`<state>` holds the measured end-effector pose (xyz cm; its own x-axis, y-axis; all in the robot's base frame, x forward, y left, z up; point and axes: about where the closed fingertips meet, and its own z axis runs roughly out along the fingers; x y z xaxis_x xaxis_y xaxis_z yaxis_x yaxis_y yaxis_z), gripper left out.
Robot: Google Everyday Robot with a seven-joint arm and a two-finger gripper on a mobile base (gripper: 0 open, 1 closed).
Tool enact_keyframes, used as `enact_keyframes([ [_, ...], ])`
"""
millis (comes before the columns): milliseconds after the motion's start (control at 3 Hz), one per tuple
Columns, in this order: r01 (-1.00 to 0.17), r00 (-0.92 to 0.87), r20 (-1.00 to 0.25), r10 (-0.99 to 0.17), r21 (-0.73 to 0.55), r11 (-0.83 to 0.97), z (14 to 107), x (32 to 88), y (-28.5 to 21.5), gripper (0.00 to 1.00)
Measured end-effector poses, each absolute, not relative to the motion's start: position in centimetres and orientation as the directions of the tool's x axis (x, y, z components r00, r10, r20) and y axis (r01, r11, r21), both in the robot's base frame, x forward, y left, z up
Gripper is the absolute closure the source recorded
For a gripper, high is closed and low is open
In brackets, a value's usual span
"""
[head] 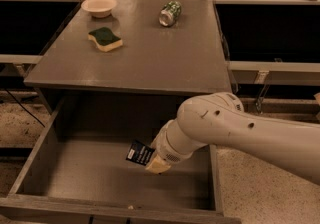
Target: Place rxbar blueberry into top drawer
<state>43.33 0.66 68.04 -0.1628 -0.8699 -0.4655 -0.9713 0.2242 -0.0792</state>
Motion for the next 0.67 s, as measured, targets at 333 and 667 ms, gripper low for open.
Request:
enact_keyframes([
  [333,-0.977,-0.164,-0.446,-0.88,-0.051,0.207,65.8,43.6,1.7,1.0],
  [667,-0.981,-0.17,-0.424,-0.889,-0.014,0.195,63.6,43.7,2.5,1.0],
])
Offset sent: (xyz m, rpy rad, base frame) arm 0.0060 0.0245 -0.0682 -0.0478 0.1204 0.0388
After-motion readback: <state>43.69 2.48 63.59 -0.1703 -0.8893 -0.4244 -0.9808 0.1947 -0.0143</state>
